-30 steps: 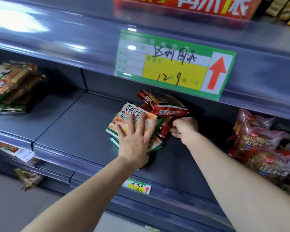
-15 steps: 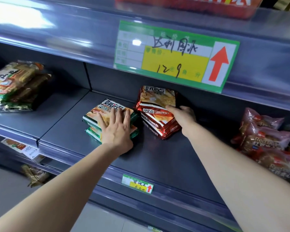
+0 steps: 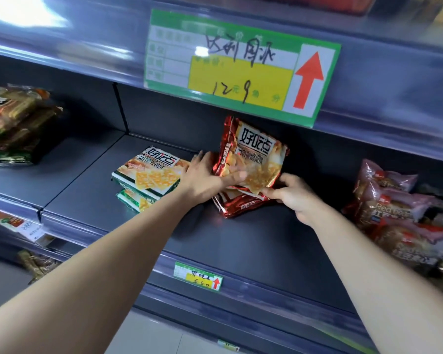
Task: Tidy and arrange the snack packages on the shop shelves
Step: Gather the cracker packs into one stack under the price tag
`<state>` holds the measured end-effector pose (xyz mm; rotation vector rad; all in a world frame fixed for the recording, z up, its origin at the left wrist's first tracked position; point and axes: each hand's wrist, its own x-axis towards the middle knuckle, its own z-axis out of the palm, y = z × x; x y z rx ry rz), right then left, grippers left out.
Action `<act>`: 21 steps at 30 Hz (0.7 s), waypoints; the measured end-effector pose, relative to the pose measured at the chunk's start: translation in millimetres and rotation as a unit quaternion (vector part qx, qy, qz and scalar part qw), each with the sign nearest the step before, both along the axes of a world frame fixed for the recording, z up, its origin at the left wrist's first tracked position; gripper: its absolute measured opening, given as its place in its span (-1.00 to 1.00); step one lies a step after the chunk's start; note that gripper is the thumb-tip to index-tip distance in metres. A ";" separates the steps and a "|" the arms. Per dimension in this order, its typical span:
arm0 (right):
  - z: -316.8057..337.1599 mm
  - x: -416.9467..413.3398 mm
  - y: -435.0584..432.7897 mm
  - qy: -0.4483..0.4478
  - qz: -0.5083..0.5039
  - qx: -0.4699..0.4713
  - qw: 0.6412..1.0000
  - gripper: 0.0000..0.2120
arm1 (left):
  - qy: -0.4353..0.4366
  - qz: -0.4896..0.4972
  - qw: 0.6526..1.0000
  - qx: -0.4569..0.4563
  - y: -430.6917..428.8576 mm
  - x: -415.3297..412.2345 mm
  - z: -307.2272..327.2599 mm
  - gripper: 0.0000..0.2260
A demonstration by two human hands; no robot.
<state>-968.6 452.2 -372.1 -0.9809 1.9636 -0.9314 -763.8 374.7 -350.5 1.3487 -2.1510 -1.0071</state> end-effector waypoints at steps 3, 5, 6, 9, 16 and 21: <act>4.4 -7.8 10.7 -0.056 0.016 -0.004 0.998 -0.71 | -0.157 -0.088 0.983 -0.021 2.3 2.4 12.3 0.04; 8.4 -12.8 13.4 -0.087 0.005 -0.014 0.996 -0.68 | -0.232 -0.083 0.968 -0.046 2.1 4.0 14.9 0.08; 10.4 -13.5 13.1 -0.092 -0.005 -0.015 0.996 -0.56 | -0.238 -0.080 0.967 -0.051 2.2 4.7 12.9 0.08; 11.5 -14.6 7.8 -0.039 -0.003 -0.030 0.999 -0.61 | -0.211 -0.097 0.972 -0.037 5.1 6.6 5.2 0.10; 6.6 -11.8 -2.0 0.034 -0.247 -0.189 0.950 -0.64 | -0.246 -0.063 0.966 -0.041 11.5 0.6 4.8 -0.33; 7.5 -10.8 -13.3 0.165 -0.336 -0.260 0.890 -0.86 | -0.103 0.041 0.993 0.037 20.5 -8.9 3.0 -0.05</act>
